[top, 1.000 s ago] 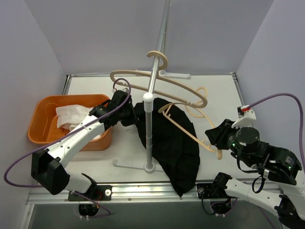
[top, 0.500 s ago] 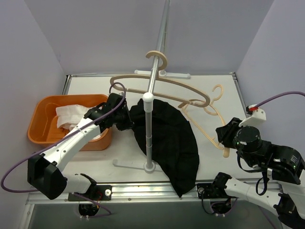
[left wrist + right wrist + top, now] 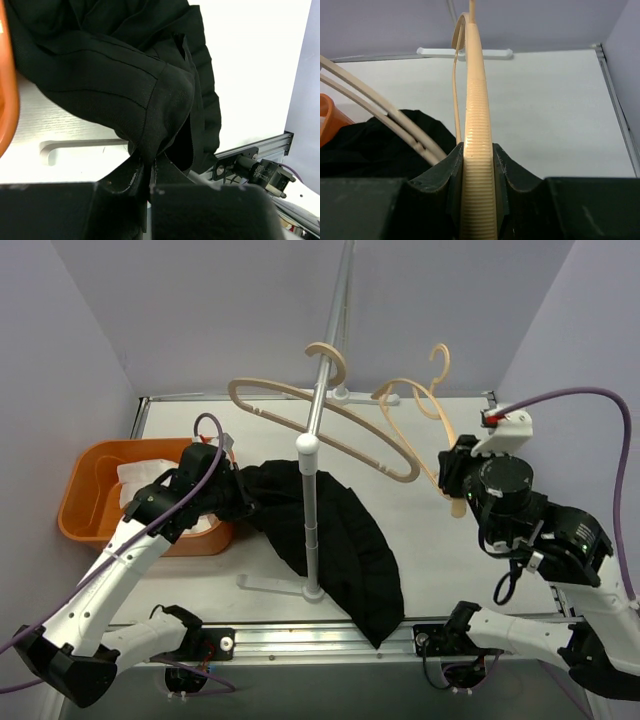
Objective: Remove the skirt from the hanger
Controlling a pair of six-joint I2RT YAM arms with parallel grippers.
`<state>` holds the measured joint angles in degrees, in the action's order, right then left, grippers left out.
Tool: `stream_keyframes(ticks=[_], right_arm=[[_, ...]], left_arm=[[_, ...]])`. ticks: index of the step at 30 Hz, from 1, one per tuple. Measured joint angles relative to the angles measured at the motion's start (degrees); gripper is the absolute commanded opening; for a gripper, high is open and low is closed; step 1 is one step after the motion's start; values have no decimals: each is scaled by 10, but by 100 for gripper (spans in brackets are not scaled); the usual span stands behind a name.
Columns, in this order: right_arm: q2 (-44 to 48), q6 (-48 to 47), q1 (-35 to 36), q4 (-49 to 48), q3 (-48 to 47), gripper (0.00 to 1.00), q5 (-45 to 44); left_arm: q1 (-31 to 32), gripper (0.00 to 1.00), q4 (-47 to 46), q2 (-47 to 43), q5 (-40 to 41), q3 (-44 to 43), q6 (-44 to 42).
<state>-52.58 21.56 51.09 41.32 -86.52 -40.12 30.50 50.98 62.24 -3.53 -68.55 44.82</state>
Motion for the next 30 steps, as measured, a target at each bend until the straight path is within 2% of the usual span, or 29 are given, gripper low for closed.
stream_keyframes(ticks=[7, 12, 19, 30], right_arm=[[-75, -183, 0, -129, -52, 0, 75], [-132, -257, -25, -176, -90, 0, 156], [-158, -268, -109, -198, -86, 0, 246], [-134, -266, -114, -228, -79, 0, 292]], left_arm=[[-10, 2, 33, -32, 0, 0, -21], [-13, 2, 42, -42, -7, 0, -24], [-14, 2, 65, -61, -17, -40, -21], [-16, 2, 105, -37, -7, -210, -38]])
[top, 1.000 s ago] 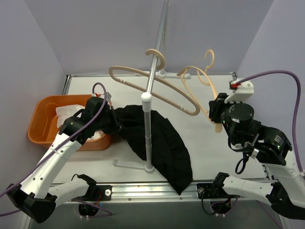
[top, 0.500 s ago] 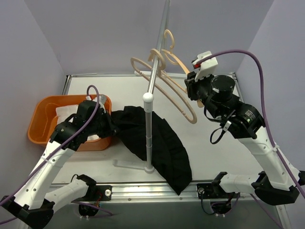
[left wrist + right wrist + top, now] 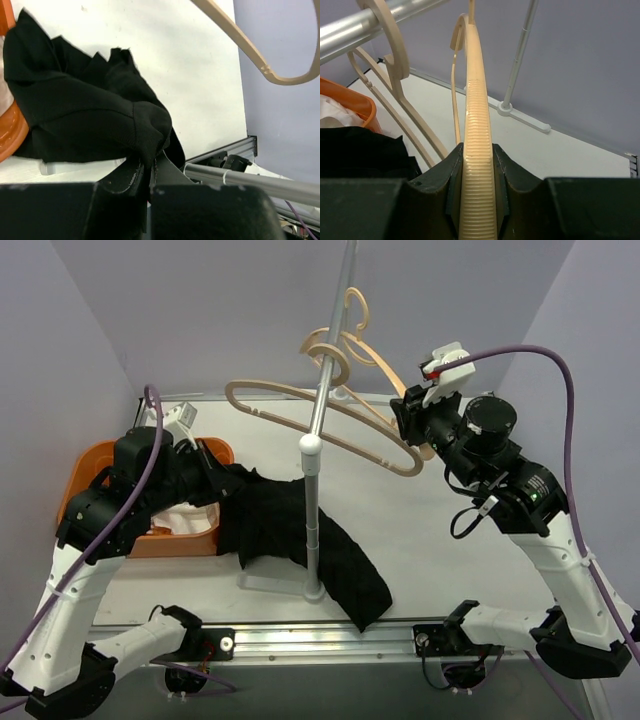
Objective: Remove the skirt from the hanger
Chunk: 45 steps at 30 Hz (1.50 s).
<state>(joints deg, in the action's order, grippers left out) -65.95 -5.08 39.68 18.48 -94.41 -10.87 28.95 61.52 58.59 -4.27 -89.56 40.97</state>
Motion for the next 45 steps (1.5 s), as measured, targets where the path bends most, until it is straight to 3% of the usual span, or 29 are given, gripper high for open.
stream_keyframes(ticks=[8, 13, 15, 16, 21, 22, 24, 25, 29, 34, 45], right_arm=[[-41, 3, -4, -7, 5, 0, 48], [-39, 9, -7, -19, 37, 0, 53], [-34, 12, -7, -20, 41, 10, 52], [-31, 15, -7, -20, 42, 22, 52], [-11, 37, -7, -19, 48, 56, 47], [-7, 45, -7, -18, 50, 70, 44], [0, 67, -7, -15, 54, 85, 39], [4, 75, -8, -13, 57, 100, 37], [15, 115, -8, 7, 57, 100, 26], [34, 175, -8, 36, 58, 100, 17], [103, 254, -7, 106, 105, 100, 6]], left_arm=[[-14, 2, 36, 56, 15, -112, -10], [-19, 2, 70, 93, 36, -248, -12], [-21, 2, 76, 110, 51, -319, -10], [-21, 2, 77, 118, 59, -353, -9], [-21, 2, 62, 154, 116, -495, -6], [-21, 2, 57, 161, 131, -517, -8], [-21, 2, 43, 183, 167, -574, -25], [-21, 2, 34, 192, 184, -598, -37], [-22, 2, -22, 205, 246, -628, -101], [-22, 2, -103, 191, 297, -576, -192], [-23, 2, -297, 230, 392, -555, -420]])
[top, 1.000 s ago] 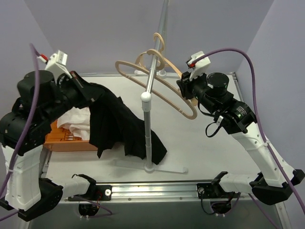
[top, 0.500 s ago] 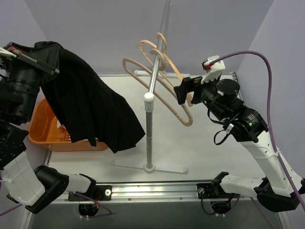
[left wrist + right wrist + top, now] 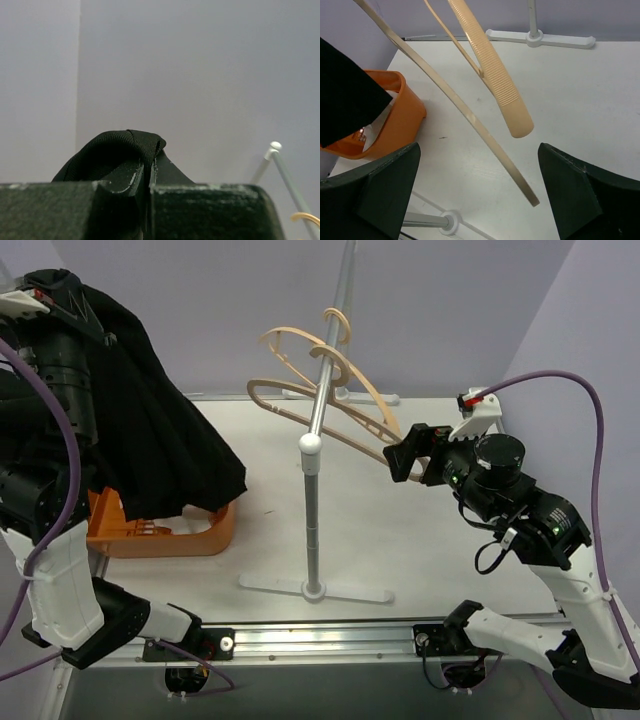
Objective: Remove the skirt from the hanger
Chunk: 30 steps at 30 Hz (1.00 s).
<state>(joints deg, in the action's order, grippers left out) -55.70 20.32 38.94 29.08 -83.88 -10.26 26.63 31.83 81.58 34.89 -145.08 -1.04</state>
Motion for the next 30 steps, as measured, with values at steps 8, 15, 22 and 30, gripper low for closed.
stream_keyframes(ticks=[8, 15, 22, 30], right_arm=[[4, 0, 0, 32, -9, 100, -4], [8, -10, 0, 42, -5, 100, -10], [9, -18, 0, 44, 11, 100, -10], [30, -19, 0, 45, 57, 100, -13]], left_arm=[[-99, 2, -61, -17, -15, 115, -7], [-177, 2, -76, -134, -59, 461, 103], [-339, 2, -49, -196, -170, 637, 200], [-463, 2, -106, -154, -412, 837, 359]])
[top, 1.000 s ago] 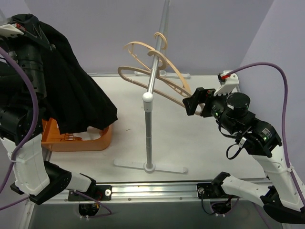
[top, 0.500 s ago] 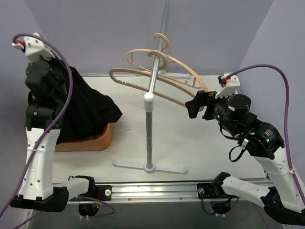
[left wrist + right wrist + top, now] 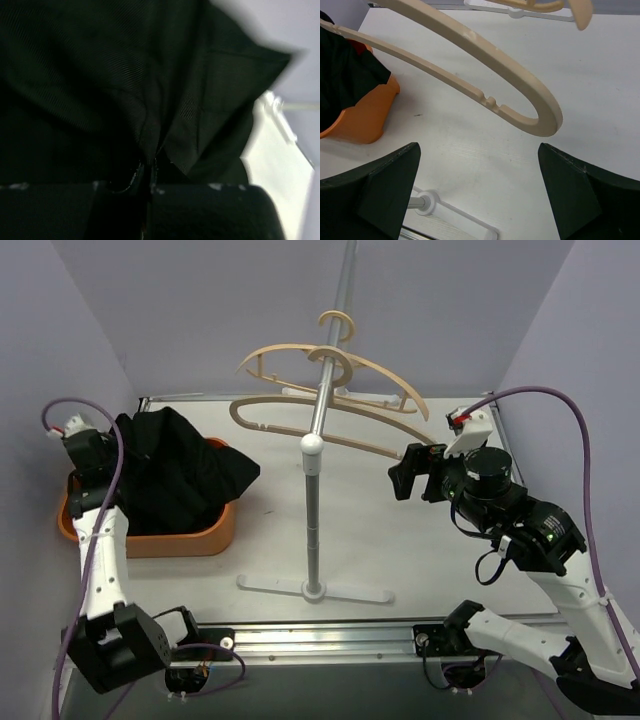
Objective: Remove the skirt from the hanger
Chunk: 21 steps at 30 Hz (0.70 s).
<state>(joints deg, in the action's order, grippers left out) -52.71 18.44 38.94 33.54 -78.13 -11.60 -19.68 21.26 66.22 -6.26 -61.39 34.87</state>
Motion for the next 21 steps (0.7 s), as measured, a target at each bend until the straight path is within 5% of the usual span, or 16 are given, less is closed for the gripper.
stream_keyframes(ticks=[6, 12, 14, 16, 18, 21], right_arm=[[9, 1, 0, -10, 14, 100, -7], [26, 13, 0, -19, 43, 100, -13], [27, 21, 0, -19, 45, 100, -16], [27, 31, 0, -17, 47, 100, -19], [27, 43, 0, -13, 47, 100, -27], [24, 67, 0, 9, 47, 100, -45]], left_arm=[[13, 2, -25, 86, -76, 191, 108], [12, 4, -14, 90, -62, 211, 100], [2, 15, -6, 109, -62, 201, 90], [-4, 49, 11, 127, -62, 183, 78], [-6, 98, 32, 129, -60, 165, 72], [-7, 94, 73, 105, -51, 136, 78]])
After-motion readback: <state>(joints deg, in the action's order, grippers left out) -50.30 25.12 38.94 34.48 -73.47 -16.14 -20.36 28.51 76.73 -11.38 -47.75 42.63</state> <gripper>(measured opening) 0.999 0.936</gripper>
